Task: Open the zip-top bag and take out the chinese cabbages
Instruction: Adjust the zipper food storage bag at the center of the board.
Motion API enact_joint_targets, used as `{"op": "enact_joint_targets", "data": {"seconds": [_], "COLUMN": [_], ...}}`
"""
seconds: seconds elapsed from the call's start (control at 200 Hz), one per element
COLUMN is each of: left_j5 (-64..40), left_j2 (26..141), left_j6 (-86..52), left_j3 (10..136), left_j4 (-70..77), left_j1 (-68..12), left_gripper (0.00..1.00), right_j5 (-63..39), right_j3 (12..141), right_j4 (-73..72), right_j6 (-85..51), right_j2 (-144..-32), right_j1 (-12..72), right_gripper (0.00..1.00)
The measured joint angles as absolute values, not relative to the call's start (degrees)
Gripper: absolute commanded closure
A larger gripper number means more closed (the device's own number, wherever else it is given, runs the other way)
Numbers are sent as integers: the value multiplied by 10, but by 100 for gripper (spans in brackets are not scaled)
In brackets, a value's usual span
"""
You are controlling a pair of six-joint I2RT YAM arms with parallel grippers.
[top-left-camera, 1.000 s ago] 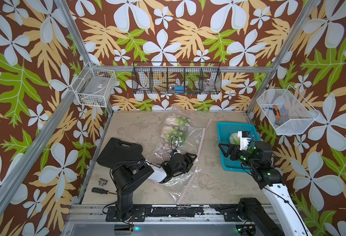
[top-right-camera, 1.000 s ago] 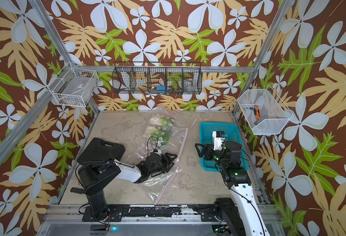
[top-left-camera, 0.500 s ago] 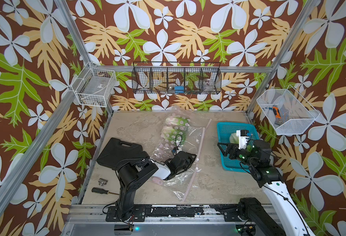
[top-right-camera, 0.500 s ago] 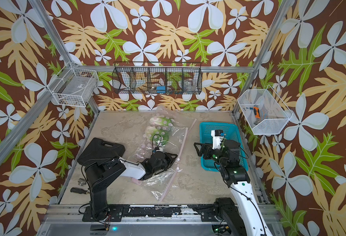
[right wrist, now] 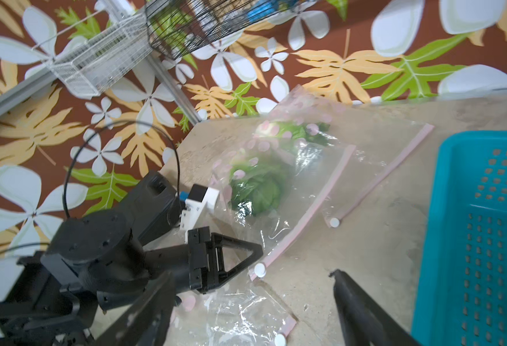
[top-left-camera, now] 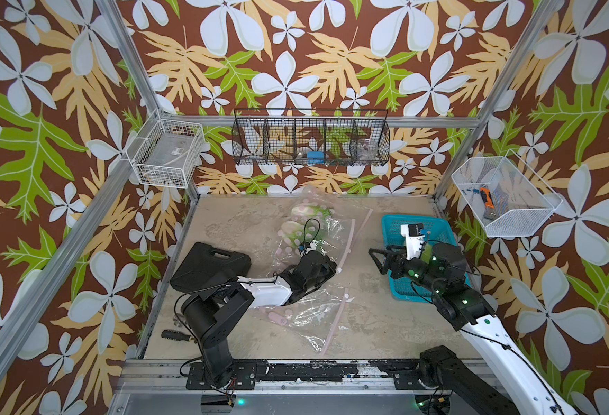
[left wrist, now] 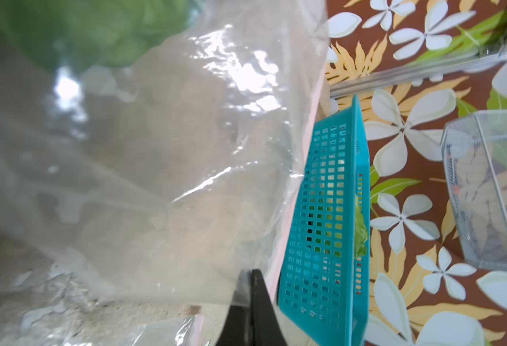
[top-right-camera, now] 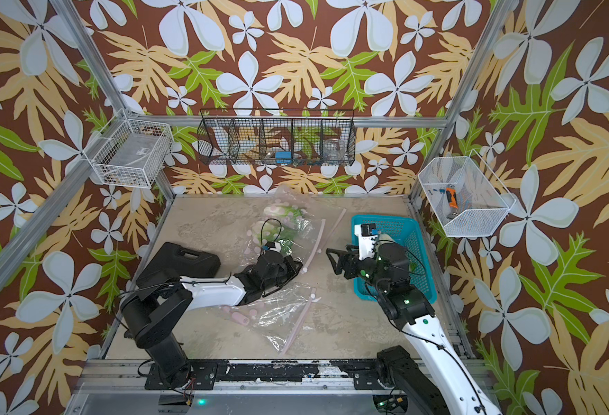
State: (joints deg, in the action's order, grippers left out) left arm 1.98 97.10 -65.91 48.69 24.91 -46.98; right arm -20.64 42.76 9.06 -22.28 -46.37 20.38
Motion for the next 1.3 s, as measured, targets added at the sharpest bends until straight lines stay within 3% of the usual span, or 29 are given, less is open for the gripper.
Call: {"op": "enact_joint_targets", "data": {"seconds": [0.28, 0.5, 0.626, 0.856, 1.091, 1.301], "left_j5": [-12, -4, -20, -69, -100, -126], "left_j2": [744, 564, 502, 474, 493, 514], "left_j6": [-485, -425, -412, -397, -384, -379], "left_j3": [384, 324, 283, 255, 275, 287], "left_j4": [88, 3, -12, -35, -41, -40], "left_j1": [-408, -382, -354, -301, -293, -290], "left_gripper": [100, 100, 100, 100, 100, 100], "right_j5": [-118, -51, -26, -46, -16, 15], "right_j3": [371, 334, 259, 216, 224, 243], "right_j4": [-63, -194, -311, -442, -484, -505], "right_j6": [-137, 61, 163, 314, 446, 499], "right_j2": [-473, -541, -564, -622, -707, -772], "right_j1": [337, 479, 504, 515, 577, 585], "right_gripper": [10, 7, 7, 8, 2, 9]}}
